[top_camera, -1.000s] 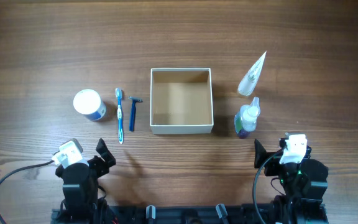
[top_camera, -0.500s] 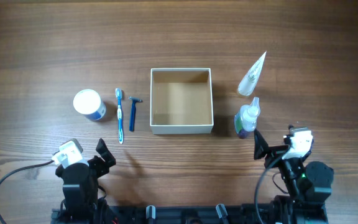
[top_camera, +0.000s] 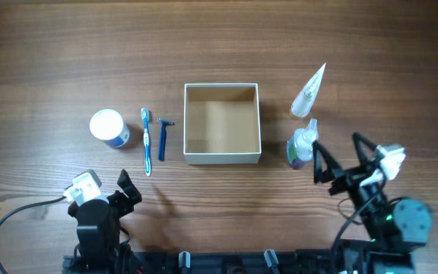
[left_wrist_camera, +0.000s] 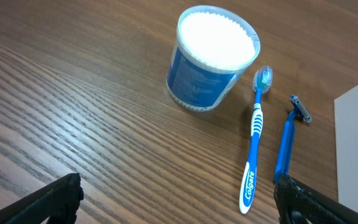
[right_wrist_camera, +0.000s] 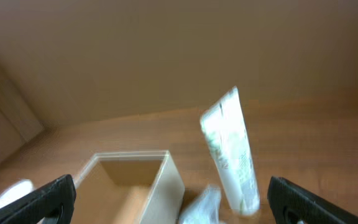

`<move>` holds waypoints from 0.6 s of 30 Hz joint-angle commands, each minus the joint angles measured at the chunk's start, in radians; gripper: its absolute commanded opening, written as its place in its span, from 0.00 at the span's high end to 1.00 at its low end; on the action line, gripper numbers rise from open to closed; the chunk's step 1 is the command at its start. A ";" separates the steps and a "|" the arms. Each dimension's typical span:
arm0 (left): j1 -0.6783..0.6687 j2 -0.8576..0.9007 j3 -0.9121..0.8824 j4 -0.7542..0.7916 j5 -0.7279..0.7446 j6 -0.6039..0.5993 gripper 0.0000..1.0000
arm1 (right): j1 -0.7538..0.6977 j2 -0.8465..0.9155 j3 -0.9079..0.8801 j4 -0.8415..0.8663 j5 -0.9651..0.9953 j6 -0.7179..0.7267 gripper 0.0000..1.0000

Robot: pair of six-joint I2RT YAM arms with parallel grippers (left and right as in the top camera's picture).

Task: Pack container
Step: 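Reach the right gripper to the white lotion tube and grasp it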

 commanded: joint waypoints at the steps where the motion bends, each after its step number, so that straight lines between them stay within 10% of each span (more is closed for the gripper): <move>1: 0.005 -0.009 -0.010 0.002 0.002 0.008 0.00 | 0.003 0.235 0.292 -0.109 0.013 -0.070 0.00; 9: 0.005 -0.009 -0.010 0.002 0.002 0.008 0.00 | 0.003 0.782 0.893 -0.560 -0.061 -0.051 0.00; 18: 0.005 -0.009 -0.010 0.002 0.002 0.008 0.00 | 0.018 1.069 0.998 -0.494 -0.191 0.082 0.00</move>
